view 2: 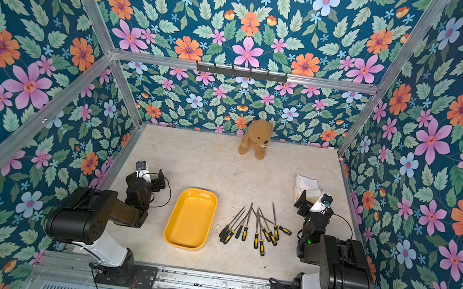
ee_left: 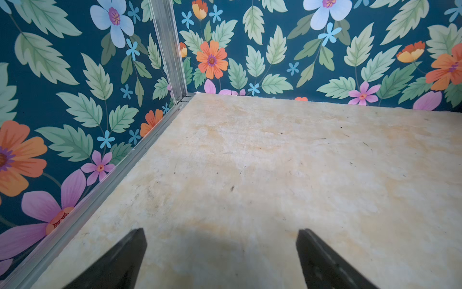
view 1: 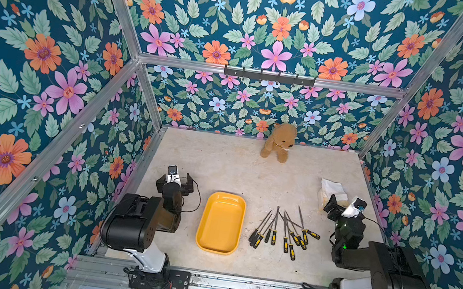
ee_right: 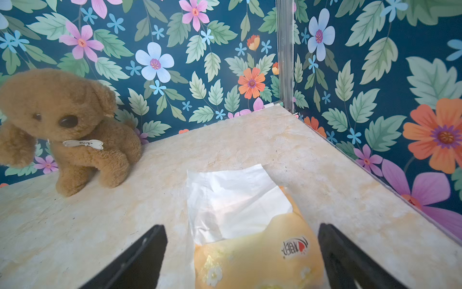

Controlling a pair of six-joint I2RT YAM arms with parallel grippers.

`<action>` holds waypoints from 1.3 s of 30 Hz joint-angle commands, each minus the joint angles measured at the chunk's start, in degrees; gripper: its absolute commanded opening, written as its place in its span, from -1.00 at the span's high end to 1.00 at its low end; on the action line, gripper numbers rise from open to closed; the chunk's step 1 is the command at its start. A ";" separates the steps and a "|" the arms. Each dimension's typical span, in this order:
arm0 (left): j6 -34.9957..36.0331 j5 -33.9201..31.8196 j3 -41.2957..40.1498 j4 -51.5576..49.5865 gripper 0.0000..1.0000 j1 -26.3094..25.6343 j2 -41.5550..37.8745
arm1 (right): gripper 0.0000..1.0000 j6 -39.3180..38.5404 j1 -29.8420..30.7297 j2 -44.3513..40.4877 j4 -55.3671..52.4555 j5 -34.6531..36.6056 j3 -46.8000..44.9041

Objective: Put the file tool into the storage box
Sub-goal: Pick up the file tool from the center of the board.

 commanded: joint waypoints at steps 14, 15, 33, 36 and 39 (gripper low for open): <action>0.24 -0.06 0.16 1.94 -1.00 0.06 -0.04 | -0.99 -1.03 0.06 -0.29 1.75 -0.18 0.39; 0.25 -0.04 0.15 1.94 -1.00 0.02 -0.02 | -0.99 -0.64 0.02 -1.16 1.45 0.39 0.15; -37.58 -1.67 52.12 -106.83 -0.99 -26.41 -30.05 | -0.84 37.02 28.61 -32.77 -119.85 10.27 45.72; -52.33 -4.25 53.51 -120.90 -0.99 -38.38 -28.50 | -0.80 45.29 36.15 -31.41 -132.98 9.59 46.04; -61.02 -7.96 53.59 -128.29 -1.00 -48.37 -25.78 | -0.75 50.33 39.85 -33.52 -138.74 7.38 41.44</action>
